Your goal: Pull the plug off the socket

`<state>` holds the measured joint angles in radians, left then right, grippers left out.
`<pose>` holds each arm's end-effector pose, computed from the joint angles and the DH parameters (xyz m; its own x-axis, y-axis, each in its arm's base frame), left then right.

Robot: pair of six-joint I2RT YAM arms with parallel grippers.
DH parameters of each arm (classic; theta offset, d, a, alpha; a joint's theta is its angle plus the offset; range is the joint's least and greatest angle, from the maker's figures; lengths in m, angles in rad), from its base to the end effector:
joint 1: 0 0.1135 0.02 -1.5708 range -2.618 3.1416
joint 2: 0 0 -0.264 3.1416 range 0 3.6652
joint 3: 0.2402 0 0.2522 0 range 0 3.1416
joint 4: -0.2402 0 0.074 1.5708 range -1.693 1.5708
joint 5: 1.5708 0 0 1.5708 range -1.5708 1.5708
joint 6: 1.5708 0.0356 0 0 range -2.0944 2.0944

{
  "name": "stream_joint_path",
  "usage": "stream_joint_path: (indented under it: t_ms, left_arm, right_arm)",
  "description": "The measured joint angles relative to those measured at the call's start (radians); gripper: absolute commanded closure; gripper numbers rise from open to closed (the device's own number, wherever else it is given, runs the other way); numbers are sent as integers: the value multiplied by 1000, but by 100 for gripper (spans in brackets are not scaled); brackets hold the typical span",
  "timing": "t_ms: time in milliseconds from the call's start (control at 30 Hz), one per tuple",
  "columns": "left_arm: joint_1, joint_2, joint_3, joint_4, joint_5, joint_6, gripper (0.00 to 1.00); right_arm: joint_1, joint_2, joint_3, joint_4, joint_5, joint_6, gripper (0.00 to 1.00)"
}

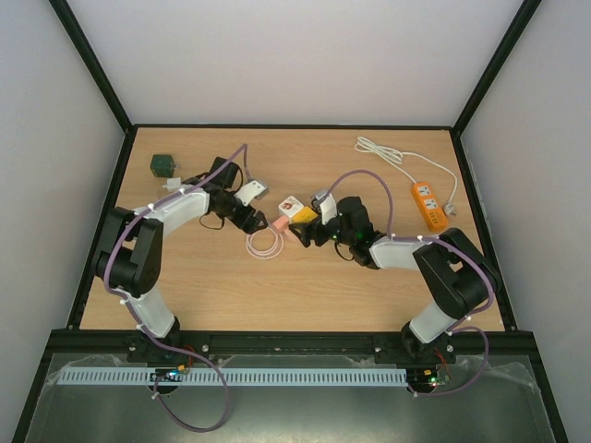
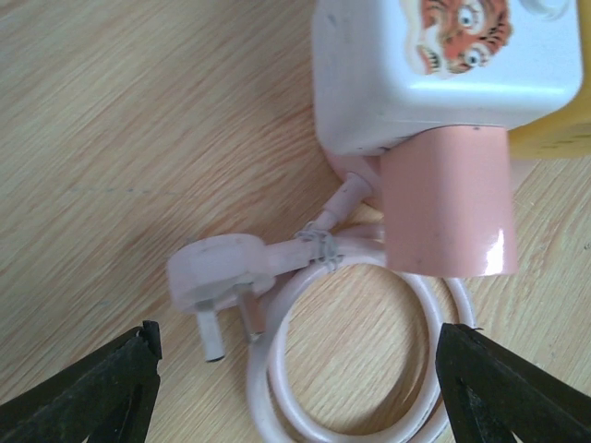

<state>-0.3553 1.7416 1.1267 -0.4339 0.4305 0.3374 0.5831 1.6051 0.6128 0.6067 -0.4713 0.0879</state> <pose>0.3254 -0.1366 0.1892 -0.5976 0.5426 -0.5903 0.7514 0.6358 -0.1763 0.2509 0.1848 0.1653 -0.3867 -0.1613 -0.9080 -0.8110 0.5283 0.2515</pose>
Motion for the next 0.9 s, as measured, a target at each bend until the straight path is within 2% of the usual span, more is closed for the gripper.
stream_joint_path:
  t_ms: [267,400,667,900]
  left_arm:
    - [74,-27,0,0,43,-5,15]
    - [93,-59,-14,3,60,-6,15]
    - [161,-94,-33,-10,102,-11,14]
    - [236,-152,-34,-64,111,-3,13]
  right_arm:
    - [-1,-21,11,-118,-57,40,0]
    - [0,-31,12,-128,-148,103,0]
    - [69,36,19,-21,-311,240,0]
    - [195,159,100,88,-349,343,1]
